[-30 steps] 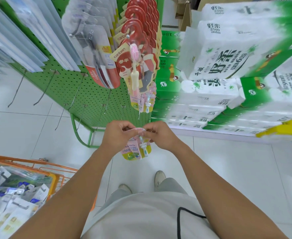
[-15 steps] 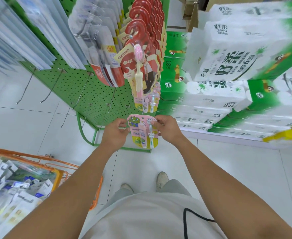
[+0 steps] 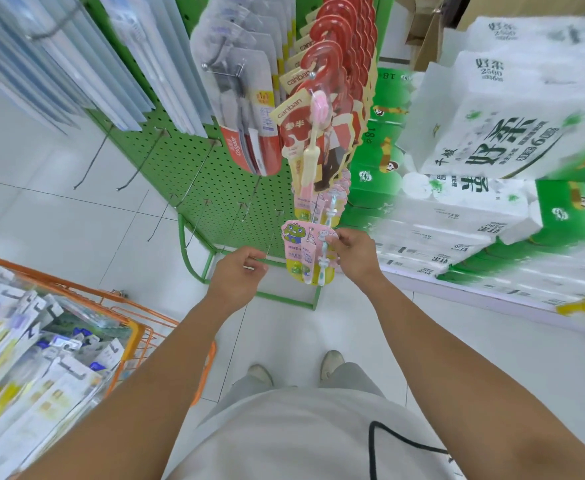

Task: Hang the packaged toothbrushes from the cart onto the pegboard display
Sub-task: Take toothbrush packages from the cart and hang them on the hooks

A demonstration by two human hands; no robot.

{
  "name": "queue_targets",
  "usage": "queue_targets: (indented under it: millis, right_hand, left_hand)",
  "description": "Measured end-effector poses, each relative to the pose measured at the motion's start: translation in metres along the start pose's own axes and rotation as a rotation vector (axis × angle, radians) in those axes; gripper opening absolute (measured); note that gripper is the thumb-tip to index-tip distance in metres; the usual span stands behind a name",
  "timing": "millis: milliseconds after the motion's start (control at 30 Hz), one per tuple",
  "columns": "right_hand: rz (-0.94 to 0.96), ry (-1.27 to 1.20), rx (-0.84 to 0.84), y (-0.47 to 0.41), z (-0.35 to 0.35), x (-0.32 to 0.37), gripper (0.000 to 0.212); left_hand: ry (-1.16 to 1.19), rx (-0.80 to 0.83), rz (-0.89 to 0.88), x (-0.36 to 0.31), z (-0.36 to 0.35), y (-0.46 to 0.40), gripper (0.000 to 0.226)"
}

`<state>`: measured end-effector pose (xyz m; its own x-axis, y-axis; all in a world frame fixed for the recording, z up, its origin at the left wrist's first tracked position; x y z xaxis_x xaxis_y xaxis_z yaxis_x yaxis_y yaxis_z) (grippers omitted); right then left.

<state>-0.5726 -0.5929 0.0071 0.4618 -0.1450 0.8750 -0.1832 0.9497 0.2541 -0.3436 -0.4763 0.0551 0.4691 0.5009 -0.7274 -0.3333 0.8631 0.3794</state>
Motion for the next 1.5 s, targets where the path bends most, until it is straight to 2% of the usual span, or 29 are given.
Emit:
queue_targets:
  millis: [200, 400, 467, 533, 600, 667, 800, 867, 1000, 1133, 1200, 1267, 1333, 1400, 1500]
  right_hand:
    - [-0.025, 0.184, -0.135, -0.04, 0.025, 0.039, 0.047]
    - [-0.072, 0.189, -0.216, -0.036, 0.025, 0.036, 0.042]
    - [-0.197, 0.087, -0.258, -0.017, 0.018, 0.022, 0.041]
    - [-0.428, -0.028, -0.301, 0.014, 0.003, -0.004, 0.04]
    - [-0.58, -0.128, -0.193, 0.044, -0.036, -0.019, 0.029]
    - [-0.59, -0.182, 0.046, 0.073, -0.098, -0.007, 0.016]
    - [-0.278, -0.004, 0.695, 0.142, -0.241, 0.103, 0.009]
    - [-0.09, 0.086, 0.848, 0.166, -0.307, 0.152, 0.007]
    - [0.232, 0.225, 0.868, 0.202, -0.426, 0.213, 0.006]
    - [0.285, 0.278, 0.815, 0.233, -0.511, 0.238, 0.013]
    - [0.294, 0.288, 0.796, 0.244, -0.544, 0.247, 0.016]
    - [0.299, 0.319, 0.818, 0.255, -0.578, 0.252, 0.023]
    - [0.254, 0.36, 0.866, 0.264, -0.613, 0.251, 0.033]
    - [0.104, 0.351, 0.91, 0.273, -0.645, 0.245, 0.043]
    - [-0.089, 0.352, 0.921, 0.285, -0.68, 0.236, 0.046]
  left_hand:
    - [0.01, -0.042, 0.042, 0.016, 0.015, 0.008, 0.012]
    - [0.125, -0.147, 0.139, 0.048, 0.029, 0.033, 0.009]
    - [0.157, -0.188, 0.182, 0.062, 0.038, 0.045, 0.007]
    - [0.182, -0.232, 0.225, 0.081, 0.053, 0.058, 0.006]
    - [0.218, -0.294, 0.265, 0.106, 0.075, 0.072, 0.004]
    - [0.29, -0.365, 0.304, 0.135, 0.101, 0.085, 0.004]
    - [0.405, -0.47, 0.362, 0.199, 0.162, 0.114, 0.004]
    - [0.42, -0.528, 0.348, 0.23, 0.195, 0.128, 0.005]
    - [0.399, -0.651, 0.357, 0.305, 0.273, 0.167, 0.003]
    - [0.381, -0.814, 0.443, 0.389, 0.349, 0.224, 0.012]
    - [0.331, -0.87, 0.506, 0.425, 0.378, 0.243, 0.028]
    - [0.248, -0.825, 0.585, 0.455, 0.395, 0.249, 0.055]
    - [0.229, -0.72, 0.636, 0.478, 0.397, 0.243, 0.075]
    - [0.189, -0.609, 0.653, 0.493, 0.387, 0.234, 0.085]
    - [0.118, -0.557, 0.631, 0.505, 0.371, 0.226, 0.08]
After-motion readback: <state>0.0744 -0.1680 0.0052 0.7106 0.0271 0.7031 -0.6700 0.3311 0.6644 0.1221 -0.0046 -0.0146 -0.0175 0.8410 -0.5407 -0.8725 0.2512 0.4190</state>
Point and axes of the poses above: each hand's wrist, its own y-axis away from the middle knuckle, its own z-axis out of the back of the hand, x = y × z, the point moved 8 cm from there along -y, towards the middle knuckle, and after that the axes turned 1 degree about x, right-handed, at the moved point
